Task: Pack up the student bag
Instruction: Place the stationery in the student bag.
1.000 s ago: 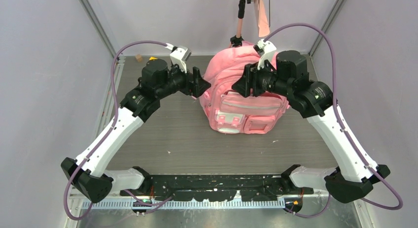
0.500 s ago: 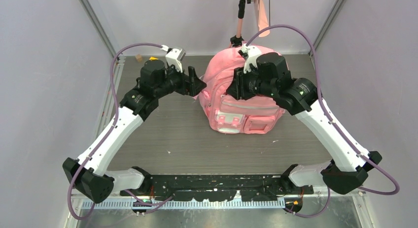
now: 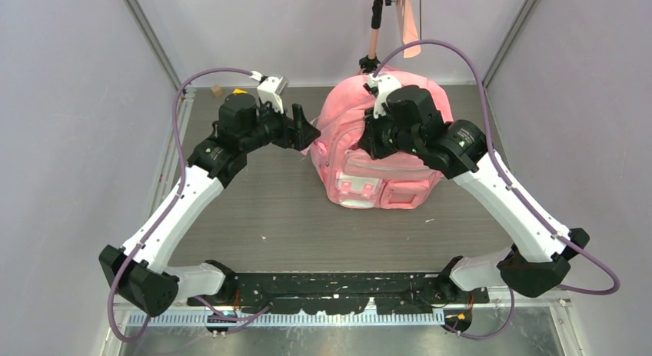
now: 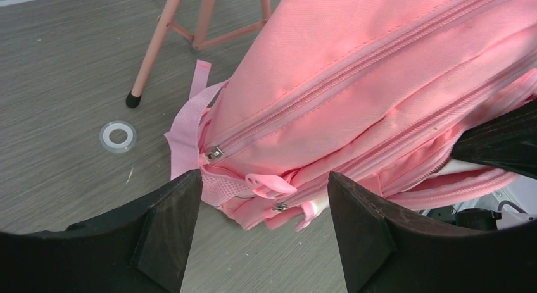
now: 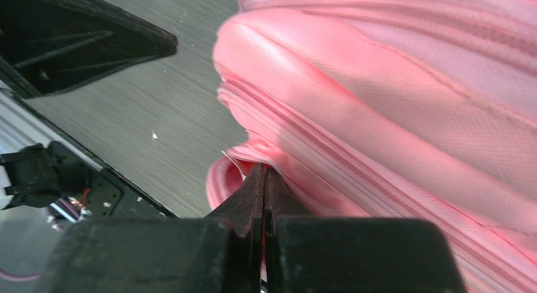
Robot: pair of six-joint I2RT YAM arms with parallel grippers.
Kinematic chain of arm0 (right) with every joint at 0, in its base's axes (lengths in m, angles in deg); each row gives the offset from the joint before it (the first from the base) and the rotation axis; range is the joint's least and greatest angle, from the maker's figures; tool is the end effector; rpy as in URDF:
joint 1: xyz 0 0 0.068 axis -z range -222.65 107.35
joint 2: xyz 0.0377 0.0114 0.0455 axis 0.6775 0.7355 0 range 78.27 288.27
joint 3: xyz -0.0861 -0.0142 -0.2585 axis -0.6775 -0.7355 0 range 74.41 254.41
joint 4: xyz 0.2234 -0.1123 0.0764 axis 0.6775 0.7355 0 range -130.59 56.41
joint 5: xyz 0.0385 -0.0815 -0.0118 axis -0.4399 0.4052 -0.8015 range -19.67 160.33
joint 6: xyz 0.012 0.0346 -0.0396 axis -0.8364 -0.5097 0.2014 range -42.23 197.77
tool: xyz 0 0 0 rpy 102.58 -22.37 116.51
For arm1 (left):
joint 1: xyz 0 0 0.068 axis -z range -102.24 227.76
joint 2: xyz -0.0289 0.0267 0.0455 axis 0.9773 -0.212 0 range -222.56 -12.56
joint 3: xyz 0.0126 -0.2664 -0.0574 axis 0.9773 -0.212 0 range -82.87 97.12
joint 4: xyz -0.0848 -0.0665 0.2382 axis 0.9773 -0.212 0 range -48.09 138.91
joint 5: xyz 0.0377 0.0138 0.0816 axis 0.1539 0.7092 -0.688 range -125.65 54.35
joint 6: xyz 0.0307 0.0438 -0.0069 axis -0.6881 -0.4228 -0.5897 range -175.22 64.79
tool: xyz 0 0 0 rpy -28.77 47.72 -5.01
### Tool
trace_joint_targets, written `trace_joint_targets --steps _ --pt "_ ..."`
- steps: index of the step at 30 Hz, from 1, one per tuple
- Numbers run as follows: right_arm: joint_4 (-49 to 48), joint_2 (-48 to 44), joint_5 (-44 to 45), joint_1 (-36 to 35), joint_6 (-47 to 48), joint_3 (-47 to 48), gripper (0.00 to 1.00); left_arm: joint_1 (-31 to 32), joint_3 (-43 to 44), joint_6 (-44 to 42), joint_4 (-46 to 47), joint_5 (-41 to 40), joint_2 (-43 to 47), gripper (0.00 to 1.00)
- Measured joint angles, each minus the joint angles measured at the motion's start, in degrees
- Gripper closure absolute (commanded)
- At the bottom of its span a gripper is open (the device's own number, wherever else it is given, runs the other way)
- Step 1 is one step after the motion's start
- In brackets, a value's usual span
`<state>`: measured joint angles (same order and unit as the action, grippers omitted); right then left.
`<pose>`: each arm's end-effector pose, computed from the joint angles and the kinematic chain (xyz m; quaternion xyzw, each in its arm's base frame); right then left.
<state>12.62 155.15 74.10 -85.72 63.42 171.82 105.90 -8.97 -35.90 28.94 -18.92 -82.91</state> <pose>0.1920 0.1764 0.4536 -0.2022 0.8536 0.2049 0.4343 0.2383 -0.1390 0.4067 0.1478 0.7832 -0.3451 0.4956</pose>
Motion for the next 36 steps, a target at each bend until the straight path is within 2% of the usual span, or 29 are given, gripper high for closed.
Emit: trace_joint_targets --steps 7,17,19,21,22,24,25,29,36 --pt "6.4 0.4 5.0 0.0 2.4 2.0 0.99 -2.0 -1.4 -0.4 0.1 -0.1 -1.5 0.22" --pt "8.6 1.7 6.7 -0.1 3.7 2.0 0.99 -6.8 -6.8 -2.0 4.0 -1.2 -7.7 0.19" --pt "8.7 2.4 7.3 -0.1 3.7 2.1 0.93 -7.3 -7.8 -3.1 5.6 -2.6 -11.1 0.18" --pt "9.0 3.0 7.5 -0.1 3.7 2.4 0.78 -7.8 -8.2 -3.6 6.7 -4.1 -15.4 0.19" --pt "9.1 3.1 7.5 -0.1 3.8 2.6 0.64 -8.0 -8.2 -3.6 7.1 -4.7 -17.4 0.19" --pt "9.6 3.1 7.5 -0.1 3.7 3.3 0.52 -8.6 -8.2 -3.2 7.9 -6.1 -22.0 0.20" --pt "9.8 3.1 7.4 -0.1 4.0 3.9 0.50 -8.8 -8.2 -2.8 8.2 -7.1 -24.2 0.21" --pt "9.6 2.7 5.9 -0.1 4.2 5.4 0.29 -9.4 -7.8 -0.9 9.9 -10.8 -31.1 0.22" --pt "7.8 0.5 4.9 -0.1 4.5 5.5 0.26 -9.4 -0.3 0.4 11.4 -15.6 -40.2 0.25"
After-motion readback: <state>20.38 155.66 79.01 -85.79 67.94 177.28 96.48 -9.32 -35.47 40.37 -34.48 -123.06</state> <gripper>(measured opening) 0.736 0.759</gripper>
